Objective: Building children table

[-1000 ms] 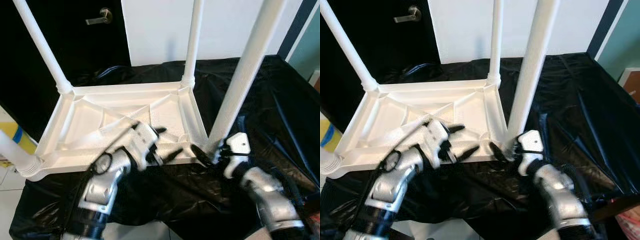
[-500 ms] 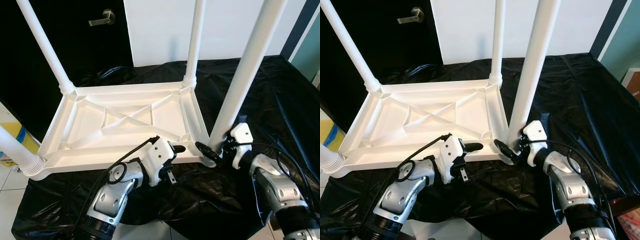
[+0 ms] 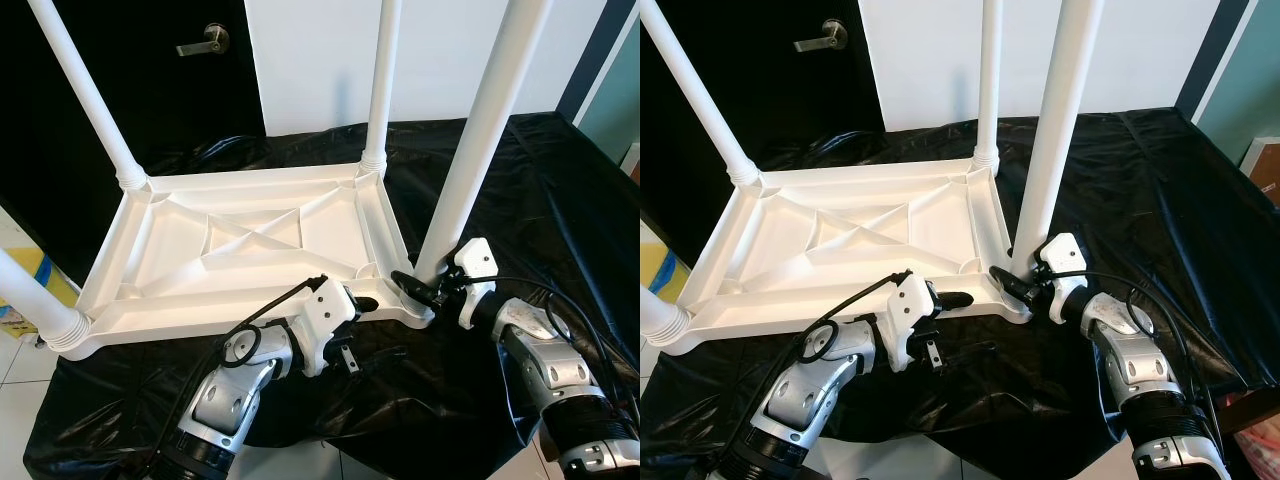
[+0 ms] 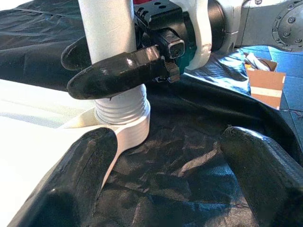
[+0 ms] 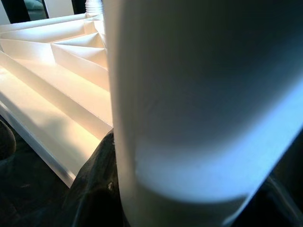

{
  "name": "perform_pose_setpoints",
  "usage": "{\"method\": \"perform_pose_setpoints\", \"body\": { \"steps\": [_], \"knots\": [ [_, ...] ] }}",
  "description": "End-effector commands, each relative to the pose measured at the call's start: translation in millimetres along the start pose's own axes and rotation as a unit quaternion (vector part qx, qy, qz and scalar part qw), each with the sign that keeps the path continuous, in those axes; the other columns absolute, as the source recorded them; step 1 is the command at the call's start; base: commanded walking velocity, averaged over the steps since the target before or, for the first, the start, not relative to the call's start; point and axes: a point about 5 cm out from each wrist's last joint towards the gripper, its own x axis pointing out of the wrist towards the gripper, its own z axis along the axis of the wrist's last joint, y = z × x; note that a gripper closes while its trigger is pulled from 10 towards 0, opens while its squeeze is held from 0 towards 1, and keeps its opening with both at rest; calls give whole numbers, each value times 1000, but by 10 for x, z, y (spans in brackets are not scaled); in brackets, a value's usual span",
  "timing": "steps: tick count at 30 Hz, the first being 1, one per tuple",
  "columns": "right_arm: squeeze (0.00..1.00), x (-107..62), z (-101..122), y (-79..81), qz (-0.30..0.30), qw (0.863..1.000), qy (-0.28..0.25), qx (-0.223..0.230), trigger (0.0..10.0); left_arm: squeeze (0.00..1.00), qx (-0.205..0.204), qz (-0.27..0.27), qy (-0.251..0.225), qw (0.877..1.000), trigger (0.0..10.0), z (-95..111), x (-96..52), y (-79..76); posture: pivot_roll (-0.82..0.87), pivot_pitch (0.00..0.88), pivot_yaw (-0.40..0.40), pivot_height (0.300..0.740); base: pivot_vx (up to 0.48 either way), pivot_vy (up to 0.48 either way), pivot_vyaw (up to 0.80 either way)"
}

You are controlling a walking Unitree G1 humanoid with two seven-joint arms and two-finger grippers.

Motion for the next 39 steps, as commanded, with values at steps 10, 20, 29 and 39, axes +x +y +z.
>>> {"method": "perform_pose_setpoints", "body": {
  "steps": [10,20,29,39],
  "knots": [
    [0,-5,-94,67,-114,993,10,0,10000,0,9,21,9,1000,10000,7,7,38,-116,0,20,740,0,0,0],
    [0,34,-89,206,-201,980,7,17,10000,0,9,27,9,1000,10000,12,19,67,-127,0,21,740,0,0,0],
    [0,52,-182,345,-356,932,20,66,10000,0,14,28,8,999,10000,17,33,97,-134,0,25,740,0,0,0],
    [0,123,-216,454,-447,886,24,119,10000,0,19,32,2,999,10000,45,56,143,-137,0,28,740,0,0,0]
  ]
}}
